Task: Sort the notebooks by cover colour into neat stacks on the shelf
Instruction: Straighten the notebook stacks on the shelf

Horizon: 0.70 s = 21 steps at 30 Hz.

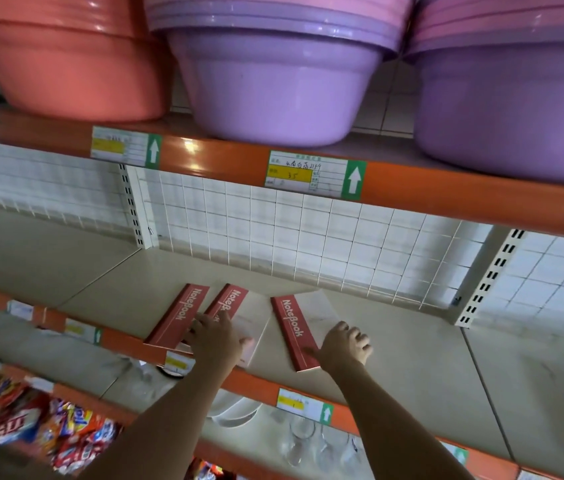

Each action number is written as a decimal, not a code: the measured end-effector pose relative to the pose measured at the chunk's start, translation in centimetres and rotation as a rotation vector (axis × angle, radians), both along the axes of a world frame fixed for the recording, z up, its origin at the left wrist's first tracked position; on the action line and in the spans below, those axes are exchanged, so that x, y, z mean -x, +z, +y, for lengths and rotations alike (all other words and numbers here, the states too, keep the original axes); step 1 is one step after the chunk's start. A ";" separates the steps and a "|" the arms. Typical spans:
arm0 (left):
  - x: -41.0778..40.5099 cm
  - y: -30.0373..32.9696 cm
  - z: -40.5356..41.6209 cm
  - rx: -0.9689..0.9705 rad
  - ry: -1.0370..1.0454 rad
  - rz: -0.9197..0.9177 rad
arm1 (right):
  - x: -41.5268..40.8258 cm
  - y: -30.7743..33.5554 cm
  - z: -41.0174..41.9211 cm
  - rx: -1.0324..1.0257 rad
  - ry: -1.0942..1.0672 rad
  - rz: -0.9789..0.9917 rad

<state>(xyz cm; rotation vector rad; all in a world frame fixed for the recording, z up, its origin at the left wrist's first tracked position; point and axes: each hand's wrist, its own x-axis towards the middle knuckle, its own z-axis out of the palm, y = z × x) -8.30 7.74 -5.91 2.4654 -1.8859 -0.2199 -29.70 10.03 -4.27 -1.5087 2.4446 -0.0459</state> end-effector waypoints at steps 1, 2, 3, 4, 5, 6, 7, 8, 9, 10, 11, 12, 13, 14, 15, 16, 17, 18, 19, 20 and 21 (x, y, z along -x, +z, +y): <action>0.1 0.4 -0.1 -0.050 0.013 0.011 | 0.3 0.2 -0.1 -0.023 -0.015 -0.009; 0.2 0.7 -0.1 -0.080 0.022 0.020 | 0.4 0.4 -0.2 -0.054 -0.031 -0.037; 0.4 0.9 -0.1 -0.082 0.027 0.020 | 0.5 0.5 -0.3 -0.083 -0.050 -0.077; 0.7 0.9 -0.2 -0.057 0.028 0.013 | 0.6 0.6 -0.4 -0.116 -0.065 -0.108; 1.0 0.9 -0.2 -0.006 0.027 -0.009 | 0.7 0.6 -0.3 -0.142 -0.083 -0.129; 1.4 0.9 -0.2 0.057 0.020 -0.044 | 0.8 0.6 -0.4 -0.154 -0.103 -0.143; 1.7 0.9 -0.2 0.121 0.008 -0.075 | 1.0 0.3 -0.5 -0.160 -0.124 -0.171; 2.0 1.1 -0.1 0.188 -0.012 -0.085 | 1.2 0.0 -0.7 -0.169 -0.143 -0.219; 2.3 1.5 0.0 0.230 -0.039 -0.075 | 1.5 -0.2 -0.6 -0.171 -0.142 -0.276; 2.6 1.9 0.1 0.250 -0.067 -0.059 | 1.8 -0.6 -0.7 -0.160 -0.138 -0.325; 2.8 2.2 0.2 0.259 -0.094 -0.038 | 2.1 -0.7 -0.6 -0.129 -0.131 -0.363; 3.1 2.5 0.3 0.262 -0.121 0.000 | 2.5 -0.4 -0.3 -0.074 -0.132 -0.392; 3.4 2.7 0.4 0.260 -0.149 0.051 | 2.9 -0.1 0.0 -0.009 -0.141 -0.414; 3.8 2.8 0.4 0.250 -0.176 0.104 | 3.4 0.5 0.4 0.055 -0.159 -0.432; 4.3 2.9 0.5 0.242 -0.201 0.146 | 3.8 1.3 1.1 0.109 -0.180 -0.459; 4.9 2.9 0.4 0.236 -0.224 0.178 | 4.4 2.0 1.6 0.154 -0.205 -0.490; 5.5 3.0 0.4 0.232 -0.242 0.203 | 5.2 2.5 2.1 0.198 -0.232 -0.504; 6.2 3.2 0.5 0.237 -0.259 0.232 | 6.0 2.8 2.6 0.246 -0.252 -0.495; 7.1 3.5 0.5 0.248 -0.270 0.256 | 7.0 3.2 3.2 0.285 -0.263 -0.488; 8.1 3.6 0.5 0.257 -0.286 0.284 | 8.1 3.4 3.8 0.324 -0.279 -0.497; 9.2 4.2 0.6 0.260 -0.301 0.310 | 9.2 3.8 4.6 0.360 -0.297 -0.511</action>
